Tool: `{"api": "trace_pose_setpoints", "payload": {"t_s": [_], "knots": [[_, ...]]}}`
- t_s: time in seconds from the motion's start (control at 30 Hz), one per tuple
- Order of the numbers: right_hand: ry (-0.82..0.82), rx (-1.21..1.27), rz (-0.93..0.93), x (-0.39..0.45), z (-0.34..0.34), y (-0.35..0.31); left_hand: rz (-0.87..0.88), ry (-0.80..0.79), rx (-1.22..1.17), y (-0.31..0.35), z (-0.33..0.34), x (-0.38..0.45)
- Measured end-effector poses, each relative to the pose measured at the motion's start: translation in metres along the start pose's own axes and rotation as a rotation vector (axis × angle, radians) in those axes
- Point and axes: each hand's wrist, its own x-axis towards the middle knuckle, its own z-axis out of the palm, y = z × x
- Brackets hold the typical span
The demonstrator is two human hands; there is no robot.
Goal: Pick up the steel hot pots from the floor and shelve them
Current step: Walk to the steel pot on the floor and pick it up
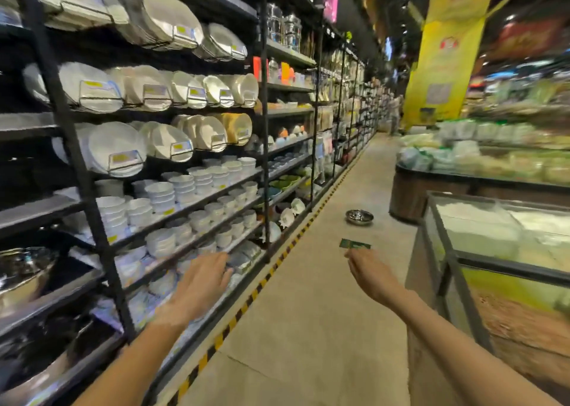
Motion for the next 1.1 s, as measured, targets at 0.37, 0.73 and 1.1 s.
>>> {"api": "trace_pose_setpoints", "payload": {"t_s": [0.37,0.73,1.1], "knots": [[0.015,-0.073,0.387,0.068,0.030,0.074,0.218,-0.189,-0.252,-0.038,0.116,0.220],[0.008,-0.004,0.459,0.279,0.084,0.218,0.320,-0.242,-0.273,-0.032,0.257,0.475],[0.040,0.041,0.504,0.545,0.139,0.389,0.364,-0.256,-0.320,-0.025,0.401,0.776]]}}
